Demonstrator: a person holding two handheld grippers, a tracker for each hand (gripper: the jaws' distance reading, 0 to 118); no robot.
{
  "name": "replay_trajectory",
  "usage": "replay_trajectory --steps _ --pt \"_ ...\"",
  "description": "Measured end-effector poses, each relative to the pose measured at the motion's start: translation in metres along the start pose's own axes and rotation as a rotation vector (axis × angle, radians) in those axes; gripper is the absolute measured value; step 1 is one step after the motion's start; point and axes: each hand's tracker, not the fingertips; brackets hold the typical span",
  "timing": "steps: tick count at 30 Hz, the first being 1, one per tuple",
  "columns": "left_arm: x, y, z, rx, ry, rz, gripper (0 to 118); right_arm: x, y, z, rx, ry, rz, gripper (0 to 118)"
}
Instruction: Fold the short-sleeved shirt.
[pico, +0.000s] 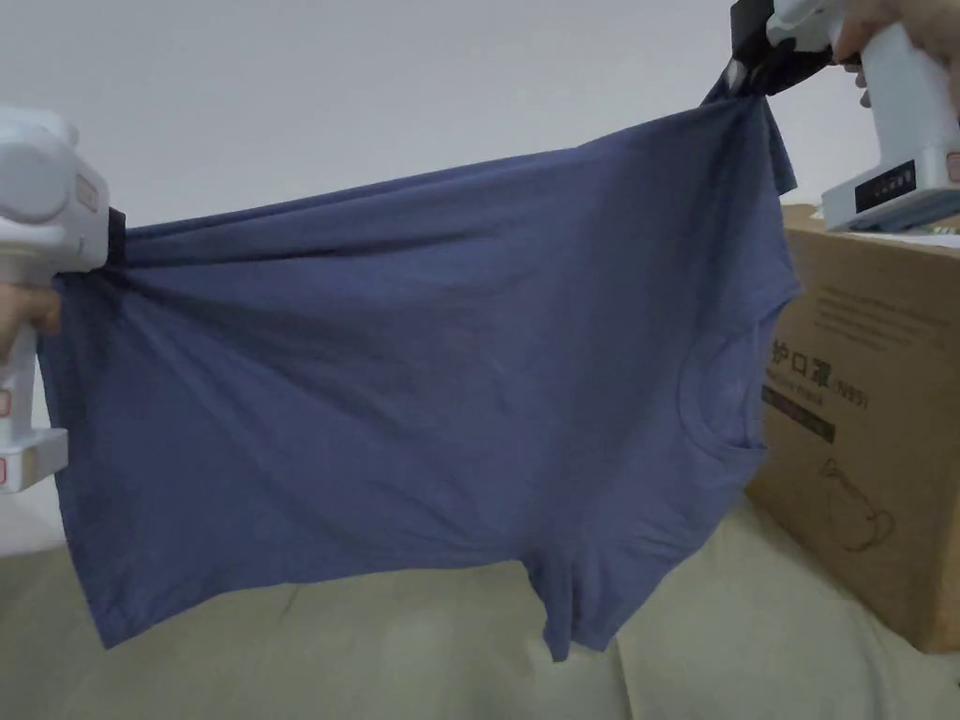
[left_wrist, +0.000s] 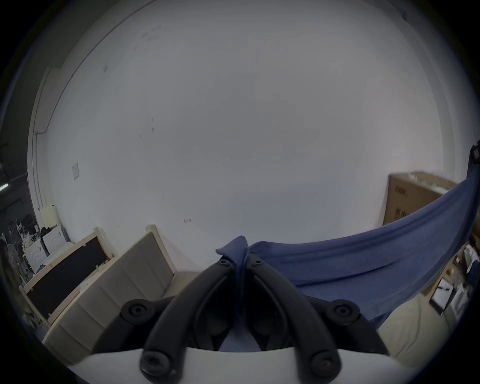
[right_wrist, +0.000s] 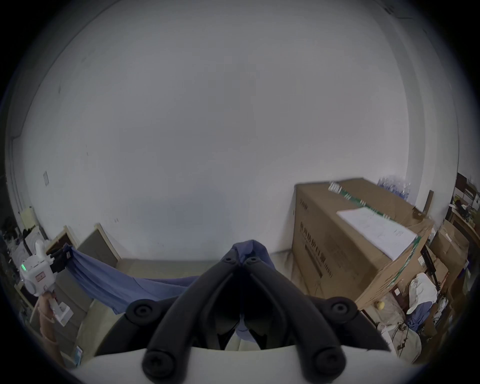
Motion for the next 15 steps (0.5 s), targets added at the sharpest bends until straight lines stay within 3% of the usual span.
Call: replay_trajectory --steps 10,15 --pt "0.038 -0.225 -0.115 -0.372 0.032 -0.049 4 -0.016 -0.209 -0.194 -0.37 -0.009 0.042 0" --pt "0.044 -0.32 -0.125 -0.53 0.002 -0.042 4 -0.018 -0.328 -0.243 -0.564 0.019 -0.005 0"
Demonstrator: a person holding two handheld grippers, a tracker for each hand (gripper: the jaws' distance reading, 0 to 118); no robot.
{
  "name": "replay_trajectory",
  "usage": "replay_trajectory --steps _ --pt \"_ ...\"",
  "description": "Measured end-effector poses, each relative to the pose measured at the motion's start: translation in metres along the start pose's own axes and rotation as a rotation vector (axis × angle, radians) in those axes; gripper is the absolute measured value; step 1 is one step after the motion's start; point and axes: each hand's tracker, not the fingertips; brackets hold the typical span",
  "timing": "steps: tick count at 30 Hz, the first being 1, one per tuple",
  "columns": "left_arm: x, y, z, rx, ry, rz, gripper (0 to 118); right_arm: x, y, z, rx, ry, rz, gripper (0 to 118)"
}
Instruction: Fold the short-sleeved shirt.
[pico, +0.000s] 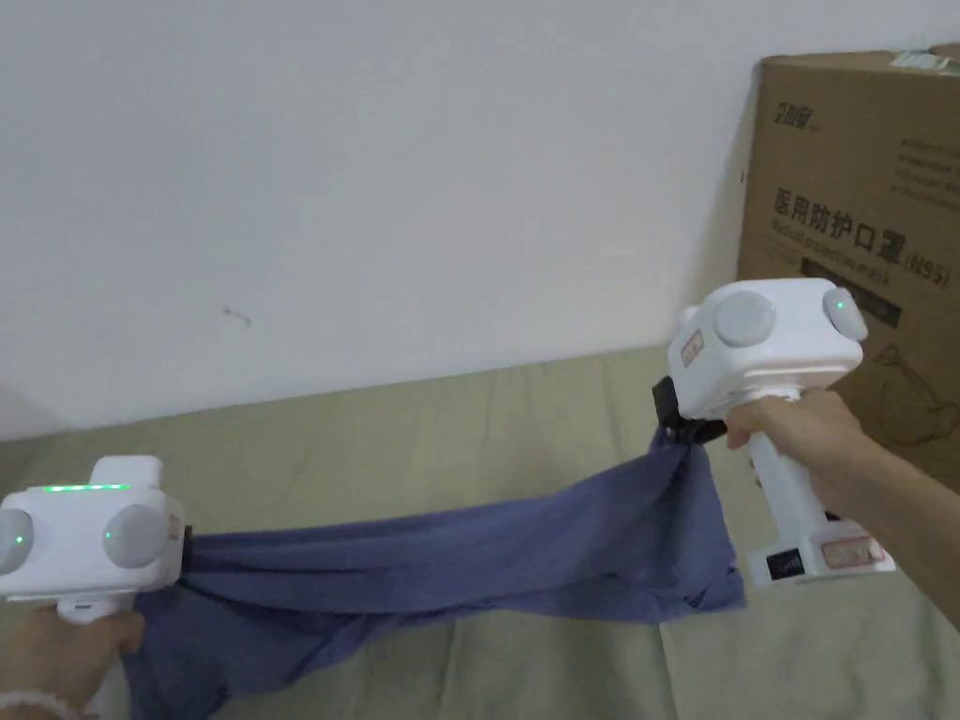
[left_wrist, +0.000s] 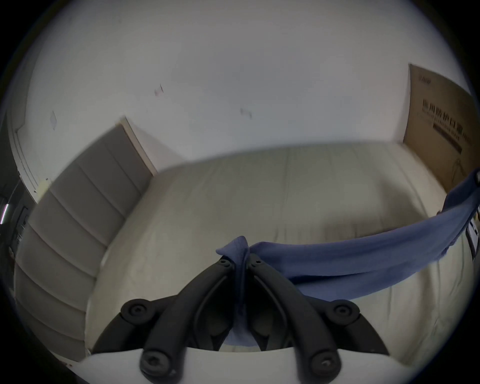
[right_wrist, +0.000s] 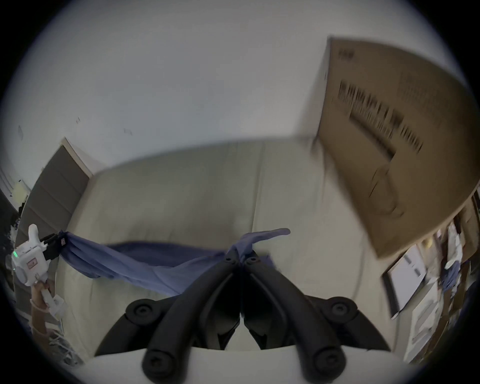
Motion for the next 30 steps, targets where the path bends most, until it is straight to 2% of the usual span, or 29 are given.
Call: replay_trajectory --steps 2,6,8,10,18,21,23,27,30 --pt "-0.006 -0.03 -0.004 -0.017 -0.021 0.036 4 0.002 -0.032 -0.015 -0.024 0.035 -0.018 0" --pt "-0.031 -0.095 0.0 -0.004 -0.068 0.111 4 0.005 -0.096 -0.018 -0.043 0.062 0.021 0" --pt "-0.039 -0.124 0.021 -0.022 -0.078 0.117 4 0.01 -0.131 -0.001 -0.037 0.136 0.006 0" --pt "-0.046 -0.154 0.049 0.01 -0.077 0.125 4 0.016 -0.179 0.028 0.005 0.133 -0.015 0" --pt "-0.065 -0.26 0.166 0.033 -0.118 0.049 4 0.028 -0.364 0.136 0.002 0.117 -0.026 0" --pt "-0.067 -0.305 0.2 0.02 -0.089 -0.022 4 0.038 -0.423 0.169 -0.034 0.133 -0.077 0" --pt "-0.068 -0.334 0.221 0.008 -0.083 -0.066 4 0.043 -0.457 0.188 -0.055 0.131 -0.104 0" --pt "-0.077 -0.384 0.244 -0.047 -0.084 -0.118 4 0.044 -0.508 0.214 -0.11 0.135 -0.06 0" --pt "-0.082 -0.409 0.257 -0.075 -0.091 -0.088 4 0.047 -0.527 0.219 -0.119 0.156 -0.131 0"
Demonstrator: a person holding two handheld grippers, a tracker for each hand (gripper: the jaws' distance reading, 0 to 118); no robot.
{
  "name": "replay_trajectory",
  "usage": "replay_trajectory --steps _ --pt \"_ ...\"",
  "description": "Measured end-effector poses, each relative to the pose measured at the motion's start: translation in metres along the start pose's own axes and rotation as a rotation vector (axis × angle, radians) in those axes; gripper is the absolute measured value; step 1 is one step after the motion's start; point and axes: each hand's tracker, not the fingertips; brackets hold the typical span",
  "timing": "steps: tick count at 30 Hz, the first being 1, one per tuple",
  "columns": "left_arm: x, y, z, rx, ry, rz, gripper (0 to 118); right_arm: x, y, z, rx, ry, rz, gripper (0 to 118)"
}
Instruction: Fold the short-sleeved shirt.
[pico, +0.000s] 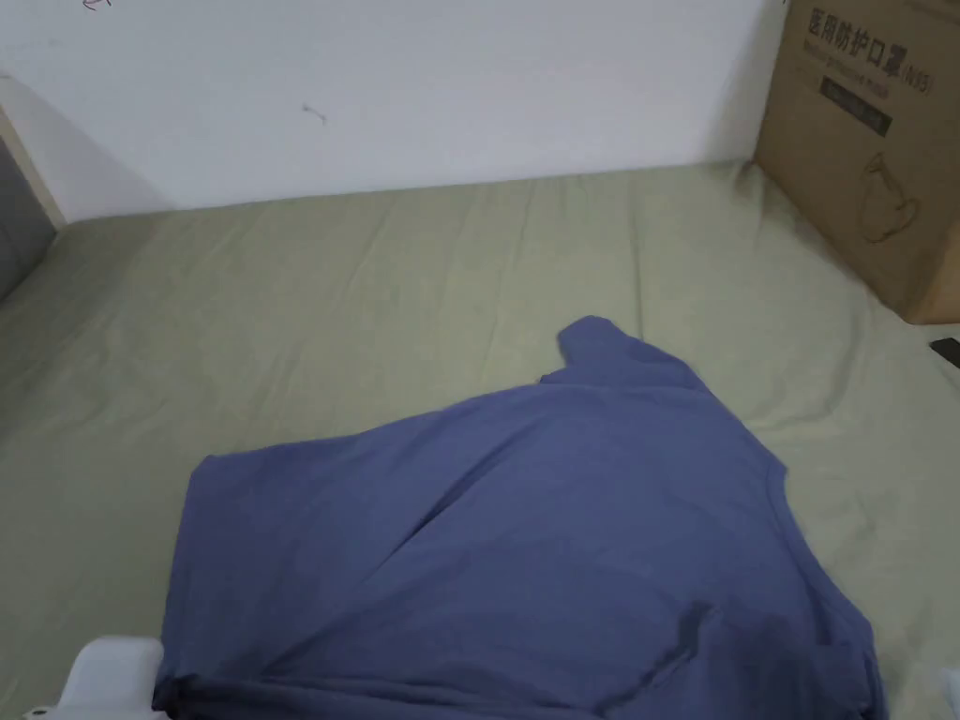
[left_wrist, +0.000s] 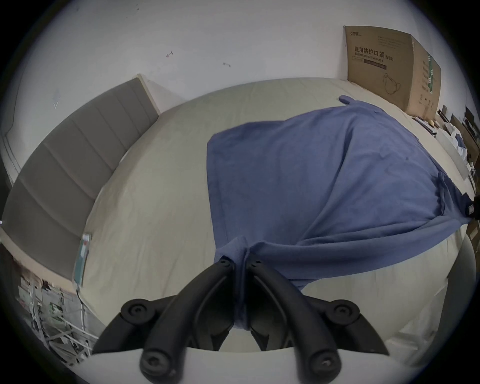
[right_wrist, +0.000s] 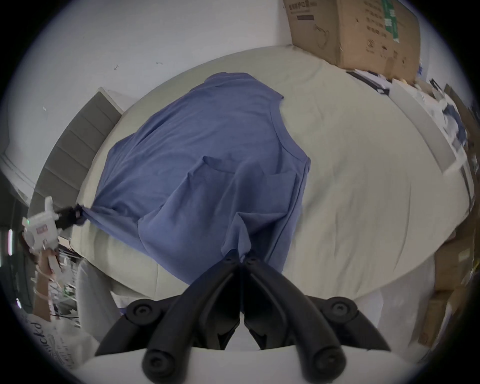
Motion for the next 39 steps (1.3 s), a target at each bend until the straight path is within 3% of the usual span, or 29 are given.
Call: replay_trajectory --steps 1,3,4,5,6,7,9,13,14,15,16,17,18,20,25,28,29,30,32,33,39 --pt "0.0 -0.007 0.003 -0.003 0.0 0.009 4 0.001 -0.002 -0.001 -0.004 -0.006 -0.009 0" --pt "-0.001 -0.015 0.004 -0.001 -0.021 0.036 16 -0.001 -0.005 -0.002 0.002 -0.017 0.019 5" --pt "0.0 -0.014 0.004 -0.009 -0.023 0.043 30 -0.003 -0.003 -0.002 0.001 -0.03 0.047 19" --pt "0.0 -0.013 0.005 -0.019 -0.013 0.051 55 -0.007 -0.001 0.0 0.001 -0.051 0.084 51" --pt "-0.004 -0.012 0.008 -0.02 -0.013 0.078 73 -0.01 0.002 0.002 0.01 -0.071 0.119 77" --pt "-0.009 -0.009 0.012 -0.017 -0.036 0.112 84 -0.013 0.006 0.004 0.017 -0.084 0.154 94" --pt "-0.021 -0.001 0.028 0.027 -0.103 0.216 89 -0.021 0.014 0.013 0.051 -0.09 0.197 97" --pt "-0.039 0.024 0.055 0.145 -0.166 0.348 89 -0.036 0.039 0.028 0.109 -0.04 0.211 95" --pt "-0.042 0.033 0.058 0.156 -0.172 0.368 87 -0.042 0.046 0.029 0.129 -0.024 0.21 91" --pt "-0.043 0.043 0.059 0.154 -0.171 0.373 80 -0.047 0.052 0.028 0.152 0.009 0.211 78" --pt "-0.044 0.051 0.059 0.155 -0.169 0.365 64 -0.053 0.057 0.026 0.161 0.037 0.212 57" --pt "-0.041 0.059 0.055 0.158 -0.162 0.365 29 -0.058 0.062 0.021 0.165 0.044 0.202 25" --pt "-0.04 0.067 0.048 0.154 -0.143 0.358 2 -0.063 0.066 0.015 0.166 0.042 0.19 7" --pt "-0.038 0.085 0.028 0.086 -0.13 0.339 0 -0.071 0.075 0.0 0.152 0.061 0.175 0" --pt "-0.041 0.128 -0.027 -0.014 -0.213 0.393 0 -0.092 0.089 -0.031 0.112 0.104 0.2 0" --pt "-0.046 0.163 -0.068 -0.05 -0.174 0.325 0 -0.094 0.098 -0.048 0.094 0.113 0.198 0" --pt "-0.048 0.179 -0.088 -0.093 -0.158 0.319 8 -0.095 0.102 -0.053 0.083 0.116 0.194 0" --pt "-0.053 0.189 -0.104 -0.118 -0.155 0.328 33 -0.095 0.105 -0.058 0.078 0.116 0.189 0" --pt "-0.064 0.208 -0.141 -0.196 -0.156 0.338 99 -0.093 0.111 -0.066 0.064 0.117 0.176 0" --pt "-0.061 0.214 -0.15 -0.218 -0.16 0.346 106 -0.092 0.113 -0.07 0.058 0.116 0.169 0" --pt "-0.063 0.22 -0.209 -0.264 -0.092 0.351 105 -0.084 0.12 -0.089 0.005 0.1 0.155 0"
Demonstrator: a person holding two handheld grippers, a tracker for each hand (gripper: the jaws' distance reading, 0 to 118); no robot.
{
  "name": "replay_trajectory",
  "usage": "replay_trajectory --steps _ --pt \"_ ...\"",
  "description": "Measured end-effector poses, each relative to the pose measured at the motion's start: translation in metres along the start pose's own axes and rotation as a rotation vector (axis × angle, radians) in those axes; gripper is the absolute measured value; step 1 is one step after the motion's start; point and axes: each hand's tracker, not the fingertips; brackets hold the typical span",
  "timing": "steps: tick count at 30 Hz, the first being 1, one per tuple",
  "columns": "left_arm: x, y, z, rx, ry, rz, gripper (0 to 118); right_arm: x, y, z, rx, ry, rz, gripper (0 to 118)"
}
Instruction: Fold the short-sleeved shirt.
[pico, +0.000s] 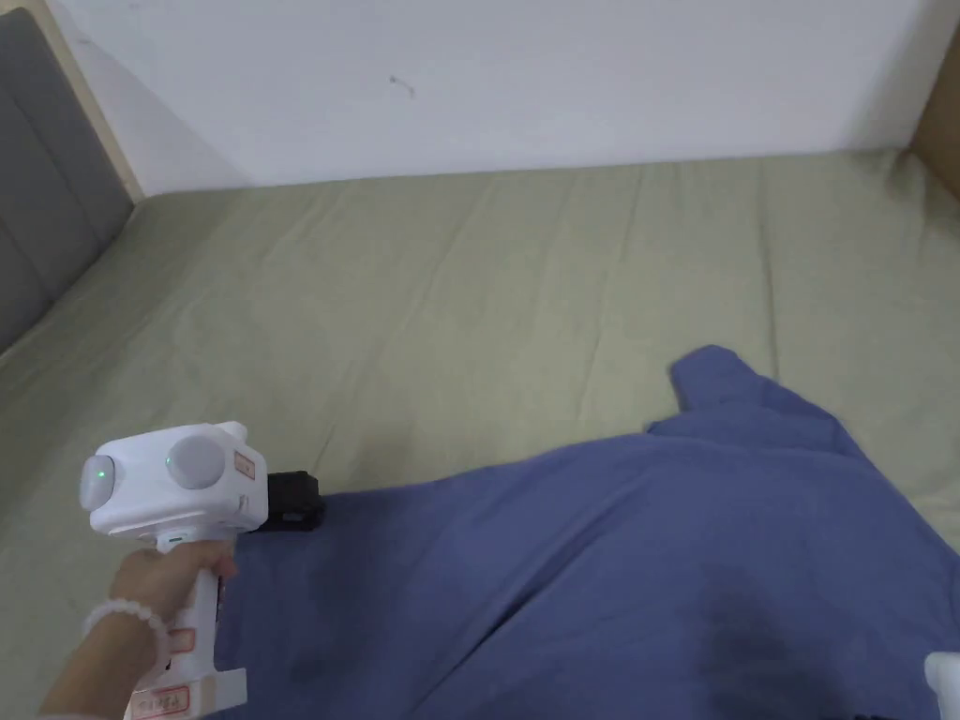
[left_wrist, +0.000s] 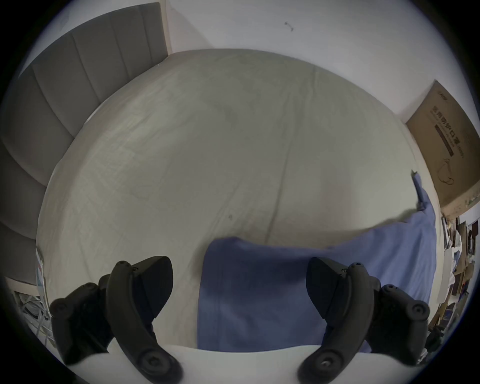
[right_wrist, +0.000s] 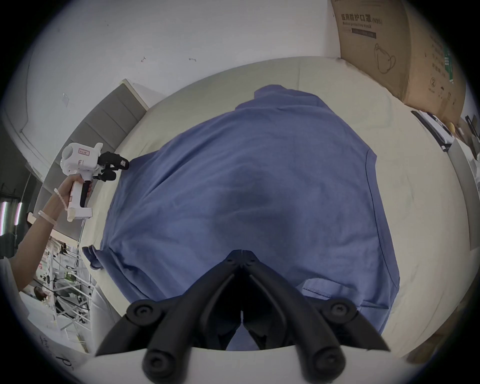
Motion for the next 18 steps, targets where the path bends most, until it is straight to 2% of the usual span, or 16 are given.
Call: replay_trajectory --steps 1,2,3,4,5,7,10,11,13,16,17,18 --pt "-0.001 -0.003 -0.007 -0.033 -0.02 -0.007 105 0.002 0.0 -0.001 -0.005 0.004 -0.012 0" --pt "0.0 -0.004 -0.015 -0.071 -0.049 -0.021 100 0.004 0.001 -0.002 -0.005 0.011 -0.024 0" --pt "0.002 -0.006 -0.02 -0.065 -0.003 -0.057 99 0.006 0.002 -0.004 -0.006 0.016 -0.033 0" --pt "0.003 -0.008 -0.016 -0.042 -0.017 -0.052 98 0.007 0.003 -0.005 -0.008 0.017 -0.041 0" --pt "0.005 -0.007 -0.011 -0.038 -0.004 -0.038 92 0.008 0.003 -0.006 -0.009 0.015 -0.047 0" --pt "0.007 -0.004 -0.003 -0.018 0.029 -0.051 63 0.011 0.005 -0.008 -0.01 0.016 -0.056 0" --pt "0.01 0.0 0.003 -0.015 -0.009 -0.105 11 0.014 0.014 -0.015 -0.013 0.048 -0.114 0" --pt "0.013 -0.003 -0.001 -0.017 -0.01 -0.107 1 0.016 0.021 -0.019 0.004 0.074 -0.144 0" --pt "0.019 -0.01 -0.004 -0.013 0.013 -0.128 1 0.017 0.038 -0.024 0.036 0.099 -0.159 0" --pt "0.023 -0.009 0.01 -0.006 0.022 -0.146 1 0.026 0.075 -0.027 0.08 0.055 -0.127 0" --pt "0.023 -0.009 0.016 0.001 0.019 -0.149 1 0.031 0.088 -0.029 0.079 0.044 -0.115 5" --pt "0.015 -0.002 0.012 0.011 0.003 -0.15 1 0.038 0.105 -0.031 0.056 0.026 -0.08 24"
